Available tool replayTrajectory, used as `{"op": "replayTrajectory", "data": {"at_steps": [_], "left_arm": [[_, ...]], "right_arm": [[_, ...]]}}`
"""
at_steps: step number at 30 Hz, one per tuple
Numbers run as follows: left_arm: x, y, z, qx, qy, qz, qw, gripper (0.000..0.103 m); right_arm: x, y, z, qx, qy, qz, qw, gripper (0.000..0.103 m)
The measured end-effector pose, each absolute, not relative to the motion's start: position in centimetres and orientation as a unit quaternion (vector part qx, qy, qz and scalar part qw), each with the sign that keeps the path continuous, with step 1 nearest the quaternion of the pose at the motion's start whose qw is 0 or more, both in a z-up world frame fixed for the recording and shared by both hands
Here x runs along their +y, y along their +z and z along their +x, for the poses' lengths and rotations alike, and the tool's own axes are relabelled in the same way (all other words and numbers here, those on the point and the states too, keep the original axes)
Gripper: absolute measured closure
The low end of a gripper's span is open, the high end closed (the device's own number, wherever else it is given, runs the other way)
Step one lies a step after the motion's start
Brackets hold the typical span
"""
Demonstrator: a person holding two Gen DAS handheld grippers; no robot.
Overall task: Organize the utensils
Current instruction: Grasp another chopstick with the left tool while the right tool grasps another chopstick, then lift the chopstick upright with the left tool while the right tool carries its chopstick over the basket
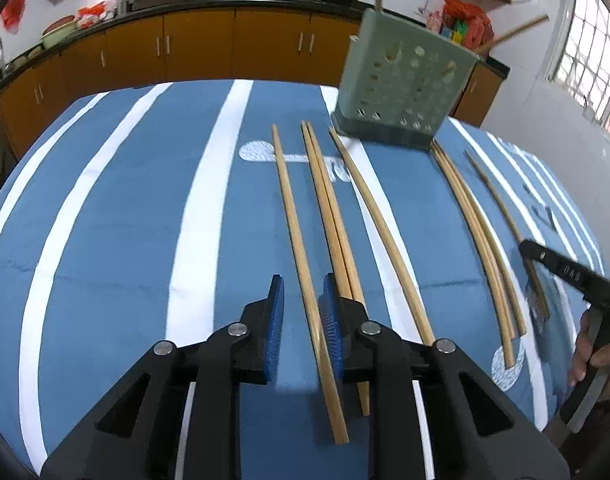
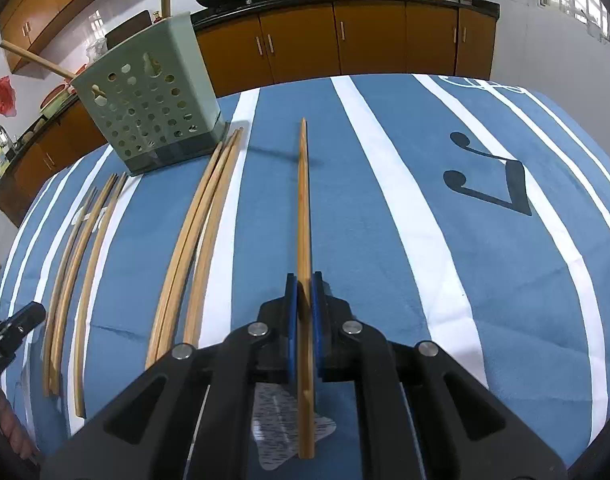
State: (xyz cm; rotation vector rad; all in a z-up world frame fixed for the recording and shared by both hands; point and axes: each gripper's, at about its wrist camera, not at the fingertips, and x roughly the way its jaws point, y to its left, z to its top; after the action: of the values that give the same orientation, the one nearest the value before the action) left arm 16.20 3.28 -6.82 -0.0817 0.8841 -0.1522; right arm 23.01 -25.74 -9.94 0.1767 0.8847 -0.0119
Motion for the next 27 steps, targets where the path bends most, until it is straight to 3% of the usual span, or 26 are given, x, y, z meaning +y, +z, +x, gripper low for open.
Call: {"op": "replayTrajectory", "data": {"at_steps": [7,19,27], "left_arm": [[2.8,-7.6,16.4,0.437,-0.052,-0.016,0.898,0.095],[5.2,-7.4,22.2,0.434,-0.028,-0.026,0.9,0.096],[5.8,-7.5,22.0,0.424,-0.04,-0.043,0.904,0.095]], "right_arm": [[-25.2,-10.0,22.7,0.426,0.001,0.069,0.902,0.094],[-24.9,-10.0,26.2,0.423,0.007,0.063,0.904,0.095],[-25.3,-10.0,26.4,0.419,0.014,0.066,0.905,0.093]]}}
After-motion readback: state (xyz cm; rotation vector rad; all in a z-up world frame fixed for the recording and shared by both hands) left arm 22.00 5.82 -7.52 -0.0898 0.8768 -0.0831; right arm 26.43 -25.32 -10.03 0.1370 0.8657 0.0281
